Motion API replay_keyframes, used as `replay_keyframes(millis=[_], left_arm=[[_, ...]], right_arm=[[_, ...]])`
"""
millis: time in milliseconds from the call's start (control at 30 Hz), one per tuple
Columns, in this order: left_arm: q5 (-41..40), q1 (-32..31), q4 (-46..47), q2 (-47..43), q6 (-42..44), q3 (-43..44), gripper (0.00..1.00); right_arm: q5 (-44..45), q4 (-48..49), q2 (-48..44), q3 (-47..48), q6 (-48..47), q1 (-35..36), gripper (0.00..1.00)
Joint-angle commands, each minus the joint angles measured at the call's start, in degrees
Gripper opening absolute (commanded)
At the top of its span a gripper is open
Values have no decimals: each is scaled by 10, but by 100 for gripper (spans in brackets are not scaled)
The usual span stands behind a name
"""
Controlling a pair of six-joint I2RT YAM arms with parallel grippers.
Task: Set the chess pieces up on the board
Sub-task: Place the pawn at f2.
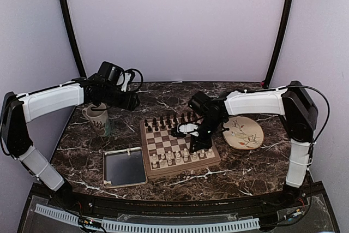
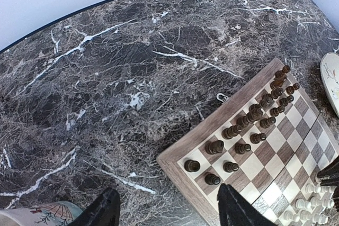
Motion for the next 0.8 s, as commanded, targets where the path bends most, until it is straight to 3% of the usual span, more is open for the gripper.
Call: replay_keyframes(millis=[0, 167, 300, 433, 767], left_arm=[[4, 4, -10, 0, 3, 11, 65], [9, 5, -20, 2, 3, 13, 65], [14, 5, -66, -3, 5, 15, 65], [41, 4, -163, -15, 26, 13, 57], [152, -7, -417, -42, 13, -19, 48]], right_arm=[[2, -1, 6, -8, -7, 3, 12], [3, 2, -2, -2, 3, 2, 25], [-10, -9, -16, 15, 6, -6, 28], [-33, -31, -28, 47, 7, -23, 29], [-75, -13, -84, 48, 22, -68, 30]])
